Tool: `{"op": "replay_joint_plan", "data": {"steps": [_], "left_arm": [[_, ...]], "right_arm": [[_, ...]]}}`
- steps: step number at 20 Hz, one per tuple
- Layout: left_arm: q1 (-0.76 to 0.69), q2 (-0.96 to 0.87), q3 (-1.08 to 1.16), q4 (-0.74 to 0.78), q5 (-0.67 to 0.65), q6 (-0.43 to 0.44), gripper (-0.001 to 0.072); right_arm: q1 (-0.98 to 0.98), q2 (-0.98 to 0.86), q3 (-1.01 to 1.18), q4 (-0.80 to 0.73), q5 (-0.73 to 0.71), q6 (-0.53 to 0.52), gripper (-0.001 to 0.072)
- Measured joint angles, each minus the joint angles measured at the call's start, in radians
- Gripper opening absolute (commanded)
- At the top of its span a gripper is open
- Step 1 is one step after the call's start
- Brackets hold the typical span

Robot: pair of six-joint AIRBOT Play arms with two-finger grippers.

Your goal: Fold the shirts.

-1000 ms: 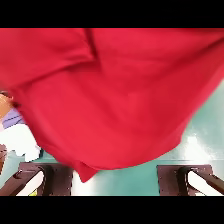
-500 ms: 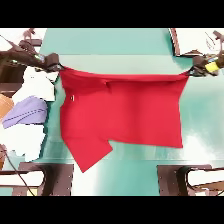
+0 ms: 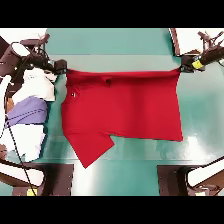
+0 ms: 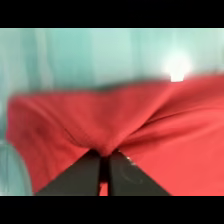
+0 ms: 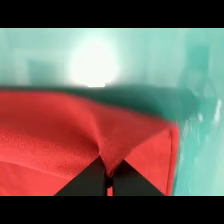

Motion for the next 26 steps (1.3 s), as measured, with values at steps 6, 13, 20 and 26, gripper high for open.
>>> {"op": "replay_joint_plan", "data": {"steps": [6, 13, 20, 26], "left_arm": [[0.0, -0.006, -0.124, 0.033, -0.073, 0.016, 0.055], [0.022, 0.116, -0.208, 0.134, -0.165, -0.037, 0.0481], [0.034, 0.501, -0.684, 0.209, -0.204, -0.093, 0.0482], [0.031, 0.662, -1.002, 0.085, -0.144, -0.143, 0.0481]], "right_arm": [[0.026, 0.09, -0.252, -0.053, -0.045, 0.002, 0.0488], [-0.006, 0.217, -0.347, 0.009, 0.018, 0.014, 0.0425], [0.013, 0.567, -0.619, 0.027, 0.012, 0.013, 0.0426], [0.009, 0.764, -0.804, 0.077, -0.071, 0.013, 0.0426]]}}
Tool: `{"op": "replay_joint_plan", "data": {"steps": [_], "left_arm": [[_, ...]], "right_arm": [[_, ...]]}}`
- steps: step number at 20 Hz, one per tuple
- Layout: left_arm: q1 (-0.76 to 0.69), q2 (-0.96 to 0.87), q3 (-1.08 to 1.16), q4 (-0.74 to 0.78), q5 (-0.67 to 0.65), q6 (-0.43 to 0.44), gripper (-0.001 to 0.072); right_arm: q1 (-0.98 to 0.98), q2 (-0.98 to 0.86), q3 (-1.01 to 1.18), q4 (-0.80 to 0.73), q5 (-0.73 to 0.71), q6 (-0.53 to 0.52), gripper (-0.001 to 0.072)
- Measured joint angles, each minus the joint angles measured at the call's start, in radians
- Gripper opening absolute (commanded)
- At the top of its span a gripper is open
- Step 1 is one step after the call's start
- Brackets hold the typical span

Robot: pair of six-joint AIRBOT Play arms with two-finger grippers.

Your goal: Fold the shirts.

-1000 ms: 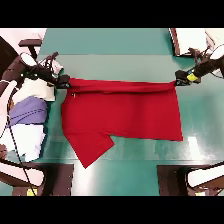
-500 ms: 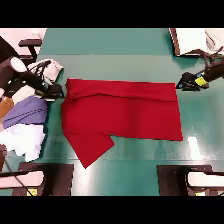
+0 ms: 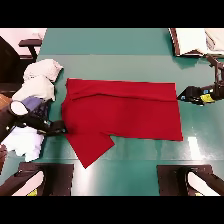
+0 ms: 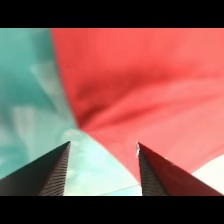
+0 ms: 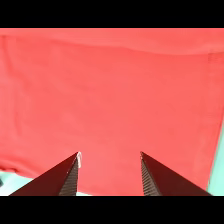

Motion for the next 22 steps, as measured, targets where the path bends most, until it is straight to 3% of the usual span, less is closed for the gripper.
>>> {"op": "replay_joint_plan", "data": {"steps": [6, 7, 8, 14, 16, 22], "left_arm": [[-0.001, 0.029, -0.132, -0.142, 0.056, 0.026, 0.0475], [-0.001, 0.03, -0.14, -0.151, 0.064, 0.029, 0.0195], [-0.001, 0.029, -0.15, -0.154, 0.079, 0.032, 0.0038], [-0.002, 0.034, -0.1, -0.194, 0.081, 0.069, 0.0027], [-0.002, 0.035, -0.07, -0.2, 0.071, 0.077, 0.0028], [-0.002, 0.035, -0.015, -0.212, 0.06, 0.087, 0.0028]], "right_arm": [[-0.004, 0.064, -0.039, 0.028, -0.034, 0.0, 0.0427], [-0.005, 0.068, -0.04, 0.029, -0.035, 0.0, 0.0426], [-0.005, 0.07, -0.042, 0.029, -0.035, 0.0, 0.0426], [-0.115, 0.076, -0.105, -0.063, 0.037, 0.0, 0.0441], [-0.208, 0.077, -0.19, -0.108, 0.079, -0.002, 0.0538], [-0.476, 0.077, -0.484, -0.092, 0.07, -0.061, 0.0506]]}}
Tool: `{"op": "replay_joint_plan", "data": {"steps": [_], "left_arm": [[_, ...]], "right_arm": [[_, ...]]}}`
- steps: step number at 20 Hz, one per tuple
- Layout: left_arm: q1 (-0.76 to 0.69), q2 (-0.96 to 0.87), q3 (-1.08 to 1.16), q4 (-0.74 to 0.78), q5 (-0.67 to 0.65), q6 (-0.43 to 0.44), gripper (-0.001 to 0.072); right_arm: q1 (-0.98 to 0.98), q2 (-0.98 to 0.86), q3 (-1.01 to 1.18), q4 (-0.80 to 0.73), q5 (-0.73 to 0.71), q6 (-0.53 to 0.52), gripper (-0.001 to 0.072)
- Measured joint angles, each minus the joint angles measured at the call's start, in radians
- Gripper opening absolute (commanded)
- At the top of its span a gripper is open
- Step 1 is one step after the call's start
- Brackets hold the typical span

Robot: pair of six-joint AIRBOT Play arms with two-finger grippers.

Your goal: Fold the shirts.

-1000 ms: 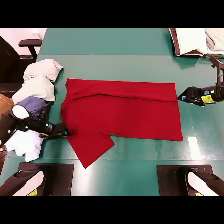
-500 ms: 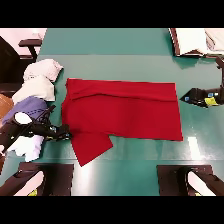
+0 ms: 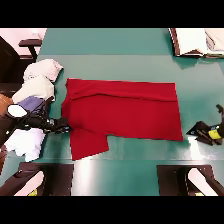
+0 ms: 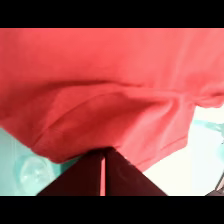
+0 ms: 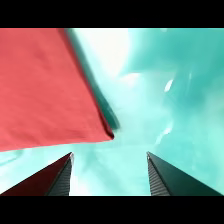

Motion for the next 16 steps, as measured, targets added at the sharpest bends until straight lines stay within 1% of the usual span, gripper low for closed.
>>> {"op": "replay_joint_plan", "data": {"steps": [1, 3, 6, 7, 8, 9, 10, 11, 13, 16], "left_arm": [[0.0, 0.0, 0.003, -0.001, 0.0, 0.0, 0.0028], [0.0, 0.0, 0.008, -0.002, 0.0, 0.001, 0.0028], [0.0, 0.0, 0.011, -0.005, -0.002, 0.002, 0.0028], [0.0, 0.0, 0.011, -0.005, -0.004, 0.002, 0.0027], [0.0, 0.0, 0.011, -0.005, -0.005, 0.002, 0.0027], [0.0, 0.0, 0.012, -0.005, -0.006, 0.002, 0.0026], [0.0, 0.0, 0.013, -0.005, -0.01, 0.002, 0.0026], [0.0, 0.002, 0.016, -0.003, -0.017, 0.002, 0.0024], [0.0, 0.029, 0.021, 0.007, -0.037, 0.001, 0.0024], [0.0, 0.138, 0.024, 0.061, -0.098, -0.024, 0.0025]], "right_arm": [[-0.022, -0.002, -0.037, 0.015, -0.016, -0.009, 0.0504], [-0.043, -0.019, -0.089, 0.055, -0.05, -0.024, 0.0426], [-0.029, -0.064, -0.113, 0.117, -0.081, -0.036, 0.0425], [-0.011, -0.083, -0.112, 0.132, -0.094, -0.039, 0.0357], [0.011, -0.1, -0.105, 0.144, -0.119, -0.043, 0.0234], [0.037, -0.117, -0.096, 0.147, -0.143, -0.044, 0.0169], [0.063, -0.13, -0.085, 0.147, -0.158, -0.047, 0.0041], [0.092, -0.142, -0.072, 0.146, -0.176, -0.048, 0.0018], [0.145, -0.149, -0.043, 0.124, -0.178, -0.049, 0.0018], [0.212, -0.099, -0.003, 0.05, -0.154, -0.047, 0.0017]]}}
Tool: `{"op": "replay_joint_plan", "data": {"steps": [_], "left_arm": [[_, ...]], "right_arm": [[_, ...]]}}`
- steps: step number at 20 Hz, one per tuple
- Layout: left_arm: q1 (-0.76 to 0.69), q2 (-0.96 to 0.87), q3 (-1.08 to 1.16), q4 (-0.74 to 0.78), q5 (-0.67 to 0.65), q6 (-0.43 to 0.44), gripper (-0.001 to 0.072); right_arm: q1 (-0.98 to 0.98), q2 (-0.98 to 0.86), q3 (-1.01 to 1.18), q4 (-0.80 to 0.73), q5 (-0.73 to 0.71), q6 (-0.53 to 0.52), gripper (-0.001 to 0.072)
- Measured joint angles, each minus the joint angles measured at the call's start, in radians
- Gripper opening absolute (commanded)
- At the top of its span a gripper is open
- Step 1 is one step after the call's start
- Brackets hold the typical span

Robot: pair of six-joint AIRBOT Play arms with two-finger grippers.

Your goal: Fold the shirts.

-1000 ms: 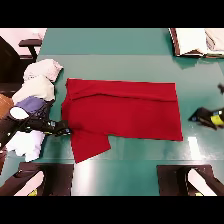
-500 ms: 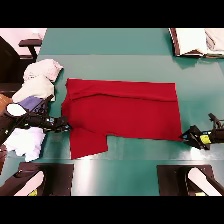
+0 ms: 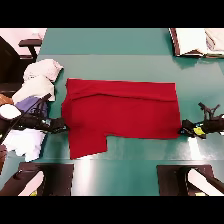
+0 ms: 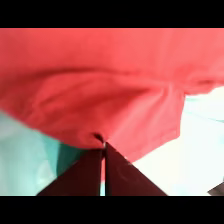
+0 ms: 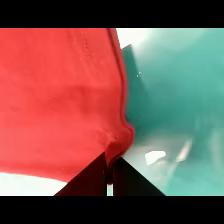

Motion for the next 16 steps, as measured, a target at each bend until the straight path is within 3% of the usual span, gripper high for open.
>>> {"op": "replay_joint_plan", "data": {"steps": [5, 7, 11, 16], "left_arm": [[0.0, 0.172, 0.018, 0.023, -0.221, -0.056, 0.0025], [0.0, 0.198, 0.047, 0.016, -0.254, -0.069, 0.0025], [0.0, 0.161, 0.124, 0.024, -0.146, -0.052, 0.0025], [0.0, -0.101, 0.283, 0.023, 0.052, 0.027, 0.0027]], "right_arm": [[0.074, 0.186, 0.068, -0.145, 0.211, 0.051, 0.0017], [0.1, 0.246, 0.108, -0.19, 0.254, 0.077, 0.0017], [0.176, 0.218, 0.222, -0.222, 0.246, 0.106, 0.0017], [0.232, -0.027, 0.427, -0.23, 0.148, 0.127, 0.0017]]}}
